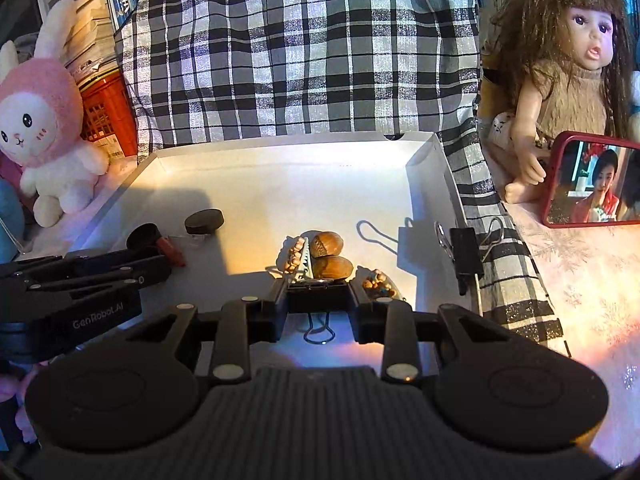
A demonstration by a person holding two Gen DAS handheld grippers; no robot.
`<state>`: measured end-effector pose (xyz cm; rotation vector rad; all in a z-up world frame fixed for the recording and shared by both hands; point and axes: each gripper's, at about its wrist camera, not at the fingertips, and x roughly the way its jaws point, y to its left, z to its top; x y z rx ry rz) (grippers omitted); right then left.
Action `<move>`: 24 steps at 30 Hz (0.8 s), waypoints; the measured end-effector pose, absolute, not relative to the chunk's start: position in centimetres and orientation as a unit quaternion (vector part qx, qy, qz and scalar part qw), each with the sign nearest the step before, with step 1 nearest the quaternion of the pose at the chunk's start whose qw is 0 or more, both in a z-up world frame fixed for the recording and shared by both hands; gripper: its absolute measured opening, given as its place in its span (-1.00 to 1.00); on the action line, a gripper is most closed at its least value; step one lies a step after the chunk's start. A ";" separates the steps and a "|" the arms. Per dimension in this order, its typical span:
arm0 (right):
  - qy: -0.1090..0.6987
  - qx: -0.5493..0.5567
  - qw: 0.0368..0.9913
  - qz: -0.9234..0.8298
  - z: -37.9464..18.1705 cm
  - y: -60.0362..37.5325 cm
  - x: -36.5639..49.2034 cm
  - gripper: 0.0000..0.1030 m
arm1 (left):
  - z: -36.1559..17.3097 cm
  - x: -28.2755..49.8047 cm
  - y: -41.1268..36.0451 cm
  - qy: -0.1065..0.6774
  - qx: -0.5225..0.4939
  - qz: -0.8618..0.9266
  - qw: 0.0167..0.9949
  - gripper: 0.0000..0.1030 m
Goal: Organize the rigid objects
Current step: 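Open the right tool releasing the binder clip while the left tool drops the black cap, then withdraw both tools from the tray toward the remaining items on the cloth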
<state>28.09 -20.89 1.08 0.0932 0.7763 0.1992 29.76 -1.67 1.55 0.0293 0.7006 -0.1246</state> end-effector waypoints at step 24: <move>0.338 0.039 0.933 0.115 3.6 -21.2 24.7 0.28 | 3.9 25.4 -1.8 0.324 0.025 -0.087 0.942 0.30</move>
